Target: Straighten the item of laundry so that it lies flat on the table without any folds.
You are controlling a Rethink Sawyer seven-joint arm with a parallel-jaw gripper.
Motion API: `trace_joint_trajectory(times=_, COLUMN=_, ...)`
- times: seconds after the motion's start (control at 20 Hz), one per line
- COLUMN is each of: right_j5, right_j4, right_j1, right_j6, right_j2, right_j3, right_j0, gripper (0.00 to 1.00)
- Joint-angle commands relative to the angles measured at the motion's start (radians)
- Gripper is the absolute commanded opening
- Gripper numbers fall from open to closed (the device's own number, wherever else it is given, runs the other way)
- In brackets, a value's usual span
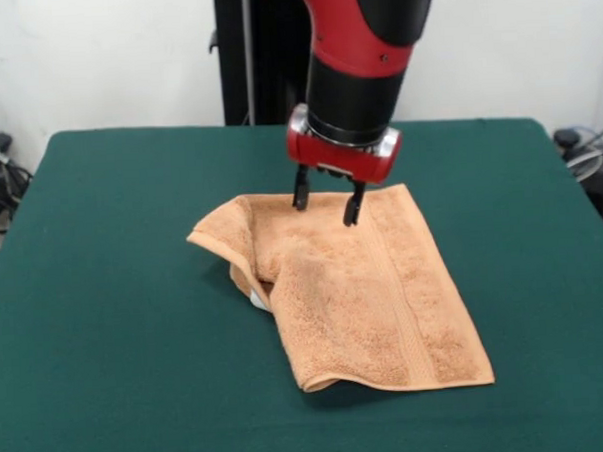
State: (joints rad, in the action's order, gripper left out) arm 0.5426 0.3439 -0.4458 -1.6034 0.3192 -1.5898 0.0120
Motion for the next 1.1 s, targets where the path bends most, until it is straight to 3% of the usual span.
trace_joint_trajectory(times=0.05, right_j5=-0.059, right_j4=0.036, right_j1=0.019, right_j6=-0.206, right_j2=-0.131, right_j3=-0.015, right_j0=-0.009, gripper=1.00)
trace_joint_trajectory(times=1.1, right_j5=-0.069, right_j4=-0.016, right_j1=0.031, right_j6=-0.094, right_j2=-0.185, right_j3=-0.009, right_j0=-0.128, gripper=1.00)
